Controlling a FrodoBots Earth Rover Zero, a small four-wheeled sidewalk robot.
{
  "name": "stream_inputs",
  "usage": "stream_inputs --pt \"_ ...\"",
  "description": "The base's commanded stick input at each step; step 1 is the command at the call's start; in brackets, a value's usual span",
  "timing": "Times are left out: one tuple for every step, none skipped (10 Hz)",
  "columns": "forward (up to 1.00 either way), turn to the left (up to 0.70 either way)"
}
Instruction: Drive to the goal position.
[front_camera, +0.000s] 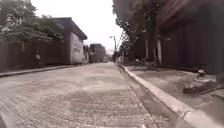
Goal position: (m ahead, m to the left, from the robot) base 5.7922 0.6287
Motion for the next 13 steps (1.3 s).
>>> stream_inputs --pt "1.0 0.0" --pt "1.0 0.0" --pt "1.0 -0.11" --pt "1.0 -0.21" --pt "1.0 -0.22" --pt "1.0 -0.15" --pt "1.0 0.0" --pt "1.0 0.0" --pt "1.0 0.0" --pt "1.0 0.0" --pt "1.0 0.0" --pt "1.0 0.0" --pt "1.0 0.0"
